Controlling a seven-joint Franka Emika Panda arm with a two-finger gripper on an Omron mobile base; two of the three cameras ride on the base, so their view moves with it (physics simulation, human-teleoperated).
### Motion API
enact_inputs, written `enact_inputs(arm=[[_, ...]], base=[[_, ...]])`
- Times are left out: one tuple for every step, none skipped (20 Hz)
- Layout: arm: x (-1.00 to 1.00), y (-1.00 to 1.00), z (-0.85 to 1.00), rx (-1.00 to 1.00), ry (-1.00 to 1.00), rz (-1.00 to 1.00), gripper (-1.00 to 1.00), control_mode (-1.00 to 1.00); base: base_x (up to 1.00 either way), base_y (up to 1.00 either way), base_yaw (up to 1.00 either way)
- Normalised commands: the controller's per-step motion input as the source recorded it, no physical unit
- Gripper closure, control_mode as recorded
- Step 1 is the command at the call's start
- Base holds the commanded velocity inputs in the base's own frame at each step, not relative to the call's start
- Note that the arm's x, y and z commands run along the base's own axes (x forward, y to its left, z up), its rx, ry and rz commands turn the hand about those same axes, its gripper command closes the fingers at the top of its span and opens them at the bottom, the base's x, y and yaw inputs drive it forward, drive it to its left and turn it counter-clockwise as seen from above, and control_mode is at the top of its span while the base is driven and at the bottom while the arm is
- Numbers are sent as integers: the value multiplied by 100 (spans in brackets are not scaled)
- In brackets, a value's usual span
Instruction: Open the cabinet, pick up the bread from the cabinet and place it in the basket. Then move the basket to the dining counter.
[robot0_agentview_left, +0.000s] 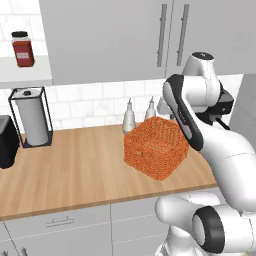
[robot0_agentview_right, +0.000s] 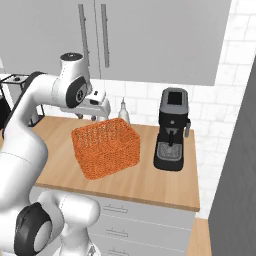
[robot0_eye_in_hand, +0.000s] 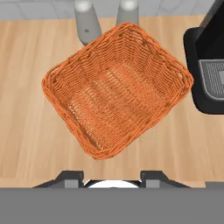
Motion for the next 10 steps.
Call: enact_inputs(arm=[[-2, 0, 0, 0, 0, 0, -100, -100], [-27, 0, 0, 0, 0, 0, -100, -100], [-50, -1, 0, 0, -7, 0, -100, -100], [-56, 0, 0, 0, -22, 0, -100, -100], [-51, 30, 0, 0, -35, 0, -100, -100], [-44, 34, 6, 0, -51, 0, -100, -100], [-21, 31, 32, 0, -65, 0, -100, -100], [-22, 21, 44, 0, -70, 0, -100, -100], [-5, 19, 56, 0, -75, 0, -100, -100], [-1, 26, 56, 0, -77, 0, -100, -100]], base=[[0, 0, 0], [0, 0, 0], [0, 0, 0], [0, 0, 0], [0, 0, 0], [0, 0, 0], [0, 0, 0], [0, 0, 0], [0, 0, 0], [0, 0, 0]])
